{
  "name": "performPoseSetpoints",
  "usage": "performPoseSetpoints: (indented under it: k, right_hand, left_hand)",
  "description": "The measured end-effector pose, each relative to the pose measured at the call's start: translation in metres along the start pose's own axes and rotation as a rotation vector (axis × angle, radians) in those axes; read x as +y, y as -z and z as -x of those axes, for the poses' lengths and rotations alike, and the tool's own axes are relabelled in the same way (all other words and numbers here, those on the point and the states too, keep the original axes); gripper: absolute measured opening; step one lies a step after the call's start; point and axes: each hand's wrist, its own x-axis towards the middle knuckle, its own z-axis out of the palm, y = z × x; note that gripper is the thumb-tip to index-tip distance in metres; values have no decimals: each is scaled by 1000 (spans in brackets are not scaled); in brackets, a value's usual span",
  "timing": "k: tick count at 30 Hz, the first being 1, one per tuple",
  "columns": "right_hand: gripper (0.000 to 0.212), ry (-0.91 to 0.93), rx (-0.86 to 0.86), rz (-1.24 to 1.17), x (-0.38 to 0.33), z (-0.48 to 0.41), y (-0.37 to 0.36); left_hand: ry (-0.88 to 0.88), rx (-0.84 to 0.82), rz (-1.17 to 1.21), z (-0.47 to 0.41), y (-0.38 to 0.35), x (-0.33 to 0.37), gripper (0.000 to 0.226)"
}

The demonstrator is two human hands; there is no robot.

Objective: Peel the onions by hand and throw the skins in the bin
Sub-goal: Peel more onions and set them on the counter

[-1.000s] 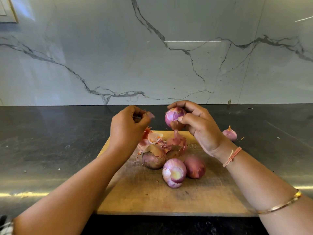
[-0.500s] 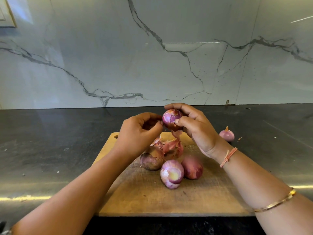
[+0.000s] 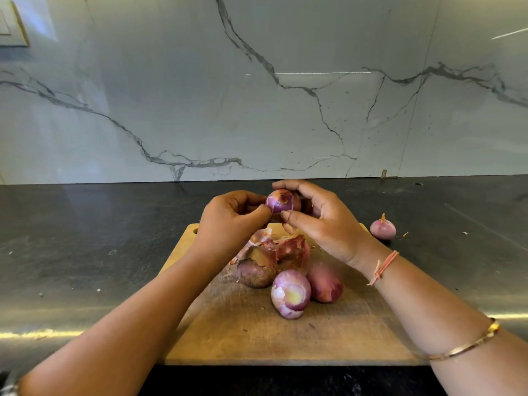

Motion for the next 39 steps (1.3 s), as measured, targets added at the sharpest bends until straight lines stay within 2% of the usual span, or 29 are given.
performPoseSetpoints:
  k: [12, 17, 21, 27, 35, 39]
  right_hand:
    - [36, -23, -24, -32, 0, 0, -1]
    - [36, -15, -16, -52, 0, -1, -1]
    - [41, -21, -11, -55, 1, -2, 2]
    - [45, -29, -24, 6, 3, -2, -1]
    - [33, 11, -28, 107, -1, 1, -4]
    - [33, 19, -17, 138, -4, 1, -5]
  left_hand:
    - [-166, 104, -290, -1, 1, -3, 14]
    - [-211, 113, -307, -1, 1, -4, 17]
    - [-206, 95, -231, 2, -1, -2, 18]
    - [-202, 108, -167, 3, -2, -2, 11]
    - [-234, 150, -236, 2, -6, -4, 11]
    - [-250, 176, -279, 1, -5, -4, 10]
